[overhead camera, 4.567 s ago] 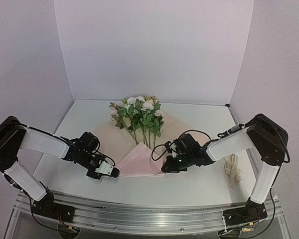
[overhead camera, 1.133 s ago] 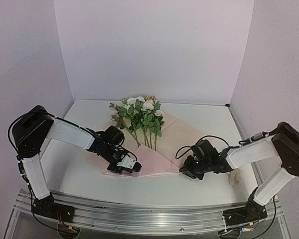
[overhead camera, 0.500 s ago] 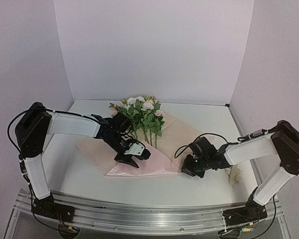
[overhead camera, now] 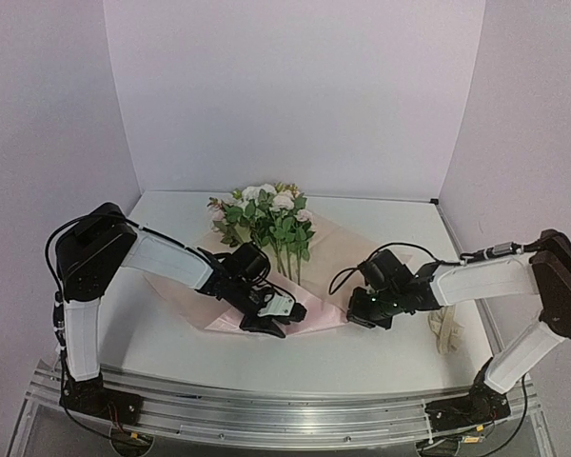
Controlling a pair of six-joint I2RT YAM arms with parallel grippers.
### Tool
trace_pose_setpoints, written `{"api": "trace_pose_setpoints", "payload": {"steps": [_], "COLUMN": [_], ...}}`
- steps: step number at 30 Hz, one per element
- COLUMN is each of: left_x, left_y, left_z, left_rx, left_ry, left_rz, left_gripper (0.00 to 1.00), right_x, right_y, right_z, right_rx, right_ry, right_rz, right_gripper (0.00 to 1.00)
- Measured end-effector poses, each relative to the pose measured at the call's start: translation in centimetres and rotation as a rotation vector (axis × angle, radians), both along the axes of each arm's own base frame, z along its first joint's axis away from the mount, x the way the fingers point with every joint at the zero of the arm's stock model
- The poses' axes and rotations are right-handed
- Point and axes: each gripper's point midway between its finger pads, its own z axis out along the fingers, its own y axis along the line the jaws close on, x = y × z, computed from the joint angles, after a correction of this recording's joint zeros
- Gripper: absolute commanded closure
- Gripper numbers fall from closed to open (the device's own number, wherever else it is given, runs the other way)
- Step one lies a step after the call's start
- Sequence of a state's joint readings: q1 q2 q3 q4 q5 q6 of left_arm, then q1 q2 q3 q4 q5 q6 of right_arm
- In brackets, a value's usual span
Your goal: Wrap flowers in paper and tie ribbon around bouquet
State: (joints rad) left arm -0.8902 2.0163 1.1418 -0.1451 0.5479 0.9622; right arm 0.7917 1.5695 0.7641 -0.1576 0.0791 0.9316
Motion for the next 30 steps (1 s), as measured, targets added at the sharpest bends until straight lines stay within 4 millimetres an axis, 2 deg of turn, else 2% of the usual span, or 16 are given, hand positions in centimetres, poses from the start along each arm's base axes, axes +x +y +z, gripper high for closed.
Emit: {"api": "trace_pose_setpoints", "payload": {"steps": [5, 11, 17, 18, 20, 24, 26, 30], "left_x": [0.8, 0.8, 0.8, 0.9, 0.9, 1.1, 1.1, 1.3], "left_y": [-1.1, -1.2, -1.2, -1.2, -1.2, -1.1, -1.1, -1.0], "left_z": [0.0, 0.0, 0.1, 0.1, 0.1, 0.2, 0.2, 0.1], "left_rx": [-0.015, -0.020, -0.028, -0.029, -0.031, -0.033, -0.034, -0.033], "left_ry": [0.013, 0.010, -0.009, -0.010, -0.011, -0.013, -0.011, 0.011], "left_rz": [0.025, 0.011, -0.011, -0.012, -0.014, -0.015, -0.013, 0.000], "left_gripper": [0.62, 0.58, 0.53, 0.52, 0.51, 0.49, 0.48, 0.48], "right_x": [0.4, 0.5, 0.2, 0.1, 0.0, -0.2, -0.6, -2.6], "right_y": [1.5, 4.2, 4.5, 4.7, 5.3, 6.3, 6.1, 3.8], "right_z": [2.8, 5.8, 6.9, 7.0, 7.6, 8.3, 7.8, 4.9], "right_rx": [-0.012, -0.018, -0.021, -0.021, -0.011, 0.019, 0.035, 0.046], "right_ry": [-0.088, -0.187, -0.210, -0.212, -0.219, -0.220, -0.197, -0.096], "right_rz": [0.096, 0.203, 0.221, 0.229, 0.247, 0.277, 0.268, 0.221], "right_gripper": [1.00, 1.00, 0.99, 0.92, 0.55, 0.17, 0.09, 0.08]}}
